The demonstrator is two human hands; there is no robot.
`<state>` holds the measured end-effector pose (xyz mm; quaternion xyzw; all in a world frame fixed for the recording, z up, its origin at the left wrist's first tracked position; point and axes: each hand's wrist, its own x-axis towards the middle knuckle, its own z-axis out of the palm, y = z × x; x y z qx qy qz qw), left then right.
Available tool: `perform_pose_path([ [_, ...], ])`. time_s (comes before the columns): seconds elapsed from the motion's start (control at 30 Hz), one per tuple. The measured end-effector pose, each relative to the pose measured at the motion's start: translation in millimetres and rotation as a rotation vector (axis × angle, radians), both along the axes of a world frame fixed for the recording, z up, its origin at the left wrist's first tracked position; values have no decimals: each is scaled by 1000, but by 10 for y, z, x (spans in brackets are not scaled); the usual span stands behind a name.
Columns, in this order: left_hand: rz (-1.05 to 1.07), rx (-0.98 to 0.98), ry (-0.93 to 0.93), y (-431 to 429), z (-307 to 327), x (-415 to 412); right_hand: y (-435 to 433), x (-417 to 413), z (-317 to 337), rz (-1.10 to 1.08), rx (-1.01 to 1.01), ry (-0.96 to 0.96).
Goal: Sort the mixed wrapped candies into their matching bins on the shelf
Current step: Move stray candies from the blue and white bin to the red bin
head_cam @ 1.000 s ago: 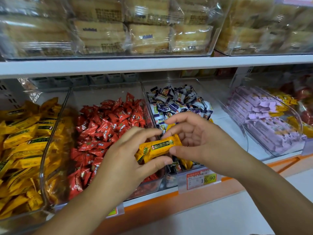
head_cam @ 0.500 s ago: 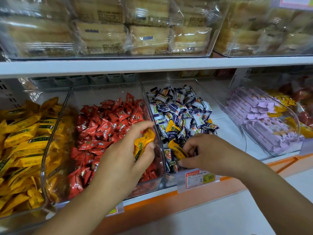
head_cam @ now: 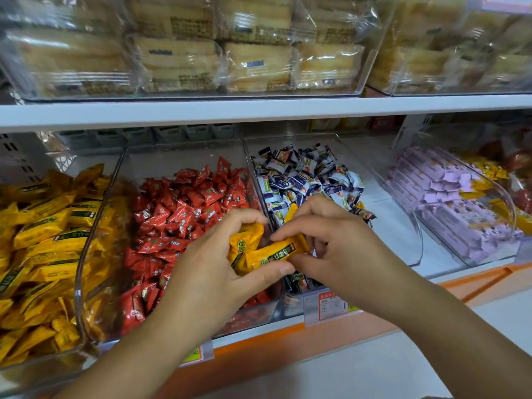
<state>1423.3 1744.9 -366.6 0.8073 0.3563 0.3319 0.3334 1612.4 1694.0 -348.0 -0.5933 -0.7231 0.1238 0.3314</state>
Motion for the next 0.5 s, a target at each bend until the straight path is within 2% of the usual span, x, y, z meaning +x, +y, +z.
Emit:
perform_pose_path([
  [0.07,4,2,8,-4,4,5,1,-16,6,34,0,44],
  [0.13,15,-20,-1,-6,7,8,1,20,25,71,-83,171],
  [0.2,27,-52,-17,-8,4,4,33,139,23,9,-148,269],
  [0.33,38,-81,-41,-20,-1,1,174,439,-68,-265,-153,134],
  [0.5,15,-138,-82,-23,13,-7,311,373,-317,-235,-280,-50],
])
